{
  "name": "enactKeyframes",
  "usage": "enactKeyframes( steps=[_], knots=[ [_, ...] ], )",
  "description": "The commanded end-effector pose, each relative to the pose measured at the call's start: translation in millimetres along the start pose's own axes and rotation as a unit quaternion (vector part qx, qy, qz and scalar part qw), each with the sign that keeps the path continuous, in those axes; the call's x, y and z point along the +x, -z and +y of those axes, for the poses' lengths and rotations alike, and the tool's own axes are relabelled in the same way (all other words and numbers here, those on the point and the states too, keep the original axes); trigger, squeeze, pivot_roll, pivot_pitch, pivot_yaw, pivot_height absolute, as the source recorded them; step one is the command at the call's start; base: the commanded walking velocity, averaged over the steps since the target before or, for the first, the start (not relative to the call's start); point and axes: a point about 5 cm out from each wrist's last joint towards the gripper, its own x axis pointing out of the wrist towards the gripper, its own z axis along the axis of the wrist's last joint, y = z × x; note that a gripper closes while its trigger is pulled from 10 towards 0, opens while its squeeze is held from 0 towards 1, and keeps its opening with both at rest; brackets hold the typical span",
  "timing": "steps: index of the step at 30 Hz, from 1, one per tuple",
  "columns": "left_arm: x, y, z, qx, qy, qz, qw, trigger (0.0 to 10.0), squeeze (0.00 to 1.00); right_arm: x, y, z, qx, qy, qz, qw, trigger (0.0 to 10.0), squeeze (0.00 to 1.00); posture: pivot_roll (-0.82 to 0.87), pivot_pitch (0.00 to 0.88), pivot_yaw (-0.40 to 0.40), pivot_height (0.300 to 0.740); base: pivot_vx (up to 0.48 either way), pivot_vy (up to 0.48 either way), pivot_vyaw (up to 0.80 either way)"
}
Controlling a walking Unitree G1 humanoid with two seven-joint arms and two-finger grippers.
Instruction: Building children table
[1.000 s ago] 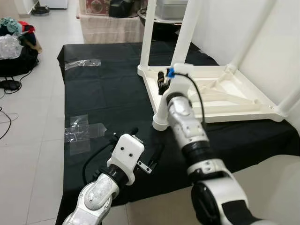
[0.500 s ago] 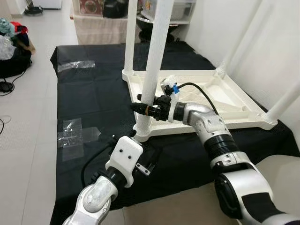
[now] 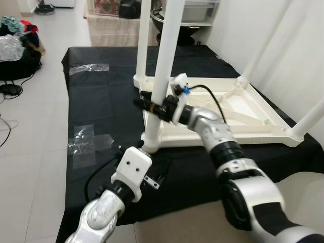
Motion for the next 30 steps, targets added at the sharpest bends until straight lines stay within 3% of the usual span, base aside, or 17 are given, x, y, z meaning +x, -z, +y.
enactKeyframes(
  steps=[1,3,4,6,7,9,10,14,15,17,18,21,25,26,27,29,30],
  knots=[
    [-0.6,0,-0.2,0.007,0.005,-0.001,1.000,10.0,0.00,-6.7,-1,-15.2,0.015,0.083,-0.010,0.996,0.0,0.00,0.10,0.020,-0.136,0.740,0.000,0.000,0.00],
    [0.7,0,-1.2,0.006,0.008,-0.002,1.000,10.0,0.00,-14.0,2,-26.6,-0.011,0.239,-0.012,0.971,0.0,0.00,0.09,0.023,-0.134,0.740,0.000,0.000,0.00],
    [0.7,0,-1.2,0.006,0.008,-0.002,1.000,10.0,0.00,-14.0,2,-26.6,-0.011,0.239,-0.012,0.971,0.0,0.00,0.09,0.023,-0.134,0.740,0.000,0.000,0.00],
    [2.0,0,-2.4,0.006,0.010,-0.003,1.000,10.0,0.00,-22.8,4,-29.9,-0.049,0.338,-0.015,0.940,0.0,0.00,0.09,0.026,-0.134,0.740,0.000,0.000,0.00],
    [2.0,0,-2.4,0.006,0.010,-0.003,1.000,10.0,0.00,-22.8,4,-29.9,-0.049,0.338,-0.015,0.940,0.0,0.00,0.09,0.026,-0.134,0.740,0.000,0.000,0.00],
    [3.5,-1,-3.1,0.006,0.010,-0.005,1.000,10.0,0.00,-31.8,5,-19.6,-0.056,0.424,-0.030,0.904,0.0,0.00,0.09,0.025,-0.135,0.740,0.000,0.000,0.00],
    [3.7,-1,-3.1,0.005,0.010,-0.006,1.000,10.0,0.00,-33.7,7,-14.5,-0.048,0.446,-0.033,0.893,0.0,0.00,0.09,0.026,-0.136,0.740,0.000,0.000,0.00],
    [2.9,-1,-2.2,0.005,0.010,-0.005,1.000,10.0,0.00,-25.5,9,-2.7,-0.026,0.447,-0.035,0.894,0.0,0.00,0.10,0.028,-0.136,0.740,0.000,0.000,0.00],
    [2.5,-1,-1.5,0.006,0.009,-0.005,1.000,10.0,0.00,-16.5,8,4.1,-0.016,0.423,-0.043,0.905,10.0,0.00,0.09,0.029,-0.134,0.740,0.000,0.000,0.00],
    [2.3,0,-1.0,0.006,0.009,-0.004,1.000,10.0,0.00,-10.8,7,8.3,-0.011,0.407,-0.049,0.912,10.0,0.00,0.09,0.029,-0.134,0.740,0.000,0.000,0.00],
    [2.1,0,-0.6,0.006,0.009,-0.004,1.000,10.0,0.00,-4.3,4,12.9,-0.006,0.382,-0.056,0.923,10.0,1.00,0.09,0.029,-0.134,0.740,0.000,0.000,0.00],
    [2.2,0,-0.2,0.006,0.009,-0.004,1.000,10.0,0.00,0.1,3,15.8,0.000,0.357,-0.061,0.932,10.0,1.00,0.09,0.027,-0.135,0.740,0.000,0.000,0.00],
    [4.1,-1,-0.3,0.006,0.010,-0.007,1.000,10.0,0.00,1.2,-13,14.2,-0.028,0.293,-0.071,0.953,10.0,1.00,0.09,0.028,-0.130,0.740,0.000,0.000,0.00],
    [4.8,-2,-0.7,0.005,0.011,-0.008,1.000,10.0,0.00,4.5,-12,14.0,0.003,0.207,-0.044,0.977,10.0,0.00,0.09,0.029,-0.133,0.740,0.000,0.000,0.00],
    [5.1,-2,-0.8,0.005,0.011,-0.008,1.000,10.0,0.00,5.5,-10,14.7,0.022,0.157,-0.028,0.987,10.0,0.00,0.09,0.029,-0.133,0.740,0.000,0.000,0.00],
    [5.7,-2,-0.9,0.005,0.012,-0.009,1.000,10.0,0.00,-2.3,-5,18.7,0.013,-0.003,0.013,1.000,10.0,0.00,0.09,0.030,-0.135,0.740,0.000,0.000,0.00],
    [5.7,-2,-0.9,0.005,0.012,-0.009,1.000,10.0,0.00,-2.3,-5,18.7,0.013,-0.003,0.013,1.000,10.0,0.00,0.09,0.030,-0.135,0.740,0.000,0.000,0.00]
  ],
)
